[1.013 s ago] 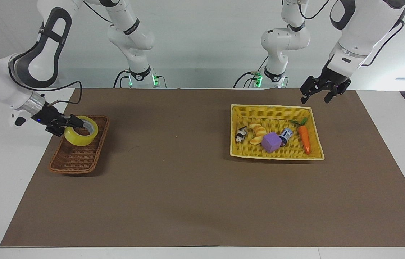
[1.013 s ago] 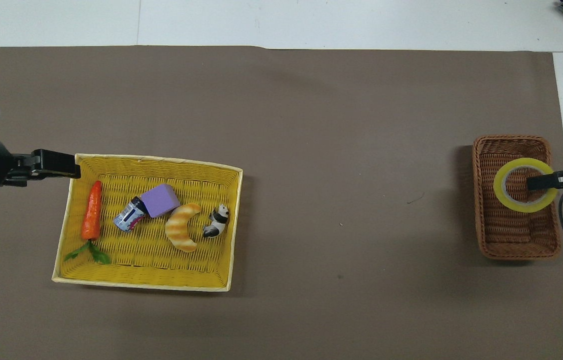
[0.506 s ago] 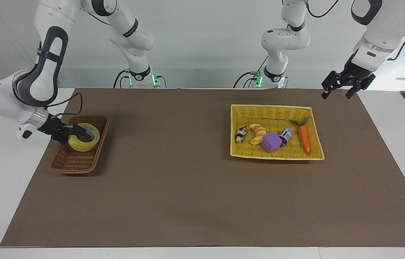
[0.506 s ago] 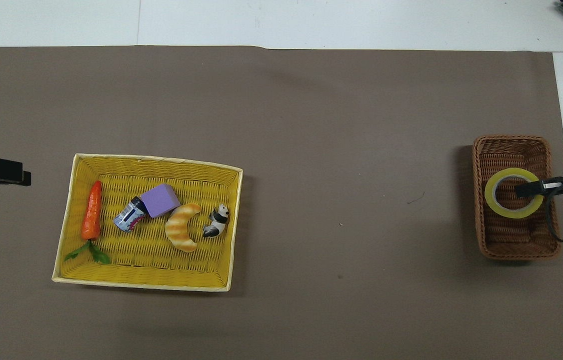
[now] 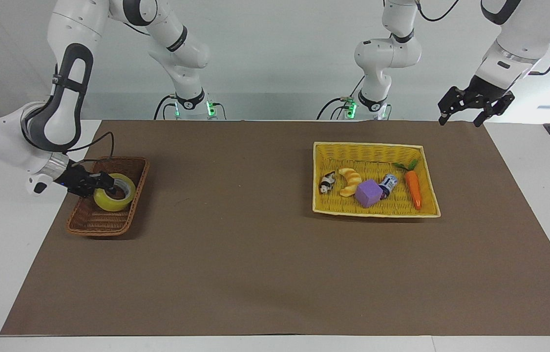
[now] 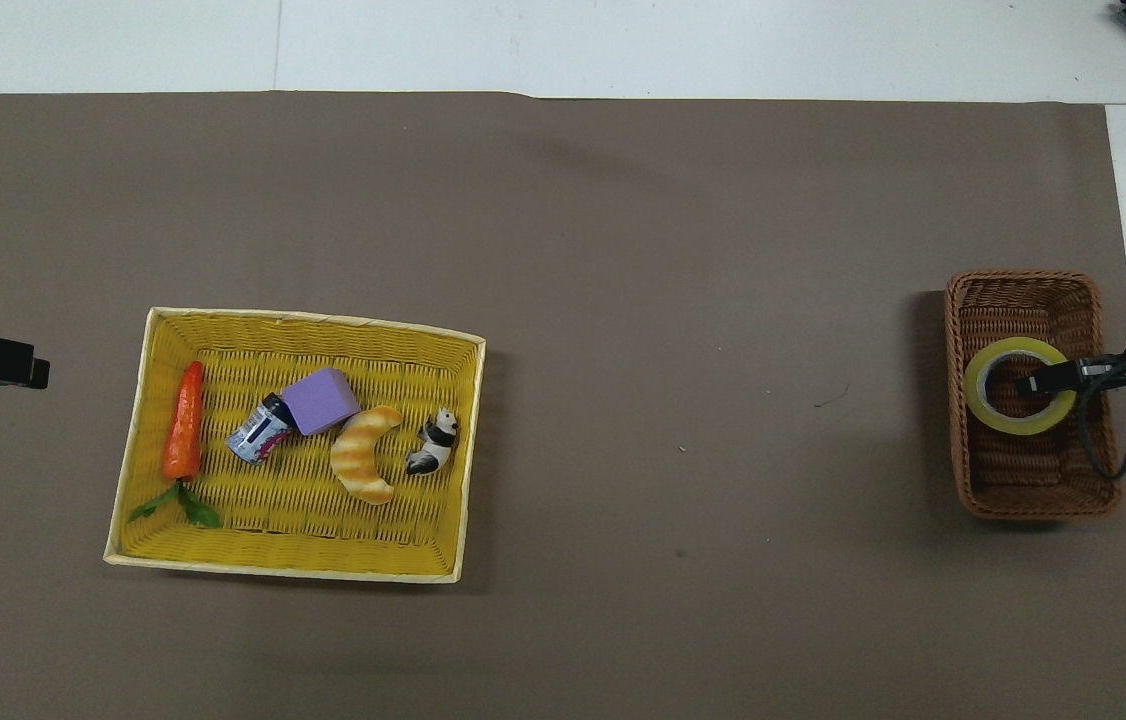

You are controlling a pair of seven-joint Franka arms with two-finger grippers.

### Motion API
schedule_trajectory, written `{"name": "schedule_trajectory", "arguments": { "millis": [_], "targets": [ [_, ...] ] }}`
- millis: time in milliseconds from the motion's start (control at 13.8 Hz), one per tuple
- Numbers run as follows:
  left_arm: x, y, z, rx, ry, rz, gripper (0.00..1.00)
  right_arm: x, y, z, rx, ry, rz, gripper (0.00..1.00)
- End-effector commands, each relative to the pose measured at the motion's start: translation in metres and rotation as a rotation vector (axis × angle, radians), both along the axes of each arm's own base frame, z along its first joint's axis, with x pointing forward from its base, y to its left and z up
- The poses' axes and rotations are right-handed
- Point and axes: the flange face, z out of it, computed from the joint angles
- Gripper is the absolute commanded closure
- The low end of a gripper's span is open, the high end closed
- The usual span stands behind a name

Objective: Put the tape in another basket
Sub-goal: 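Lower the tape into the wicker basket and open the right gripper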

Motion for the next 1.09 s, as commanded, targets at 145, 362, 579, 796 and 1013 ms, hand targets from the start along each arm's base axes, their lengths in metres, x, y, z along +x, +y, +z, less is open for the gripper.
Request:
{"name": "schedule_trajectory", "arguments": {
  "millis": [145,362,579,796,1013],
  "targets": [
    [0.002,0.002,-0.002,0.022,0.015,-0.010,0.00,0.012,-0.018,0.034,-0.023,-0.073,0.006,0.00],
    [-0.003,0.008,-0.006,0.022,0.039,0.003,0.00,0.026,-0.009,0.075,-0.071,-0.144,0.031,0.00],
    [-0.005,0.008,-0.007,0.021,0.050,0.002,0.00,0.040,0.011,0.121,-0.114,-0.216,0.068,0.00],
    [-0.005,0.007,-0.007,0.021,0.055,0.000,0.00,0.057,0.040,0.162,-0.212,-0.250,0.135,0.00],
    [-0.003,0.003,-0.004,0.099,0.043,-0.018,0.00,0.059,0.087,0.204,-0.255,-0.290,0.159,0.00]
  ]
}}
